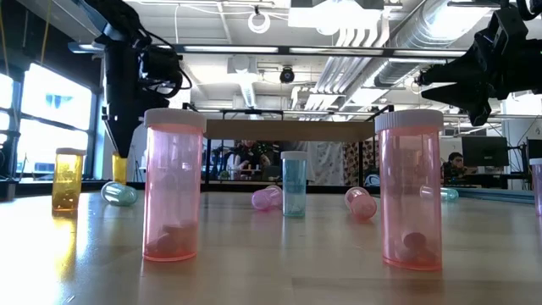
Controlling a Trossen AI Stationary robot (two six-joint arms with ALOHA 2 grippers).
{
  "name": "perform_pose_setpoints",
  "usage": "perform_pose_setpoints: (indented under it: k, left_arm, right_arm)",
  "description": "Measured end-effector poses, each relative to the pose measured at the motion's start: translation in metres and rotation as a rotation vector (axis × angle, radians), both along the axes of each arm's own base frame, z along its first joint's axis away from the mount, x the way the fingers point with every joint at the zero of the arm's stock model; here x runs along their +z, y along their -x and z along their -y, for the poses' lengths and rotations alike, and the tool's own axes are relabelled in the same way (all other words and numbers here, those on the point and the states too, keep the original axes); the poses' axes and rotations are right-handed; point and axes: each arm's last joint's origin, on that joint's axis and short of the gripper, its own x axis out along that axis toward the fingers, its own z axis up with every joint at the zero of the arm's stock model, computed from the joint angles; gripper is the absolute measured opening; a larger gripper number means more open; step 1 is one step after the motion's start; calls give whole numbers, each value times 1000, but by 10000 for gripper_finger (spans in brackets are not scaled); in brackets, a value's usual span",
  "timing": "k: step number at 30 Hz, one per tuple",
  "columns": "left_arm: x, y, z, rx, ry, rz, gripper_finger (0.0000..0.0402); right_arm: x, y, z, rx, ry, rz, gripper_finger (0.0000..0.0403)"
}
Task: Pick and place medicine bottles onto shelf by color
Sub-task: Put the top orange pill bottle on the shelf
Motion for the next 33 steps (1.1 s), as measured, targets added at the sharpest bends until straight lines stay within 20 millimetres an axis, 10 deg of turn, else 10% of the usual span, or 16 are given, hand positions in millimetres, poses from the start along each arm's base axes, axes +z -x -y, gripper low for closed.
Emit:
perform_pose_setpoints:
  k: [15,33]
  left_arm:
    - [46,-7,17,-40,-61,-6,109]
    - [180,-18,8,-95,-394,84,109]
  right_arm:
    - [0,0,0,0,0,0,158]
    - [0,0,0,0,0,0,158]
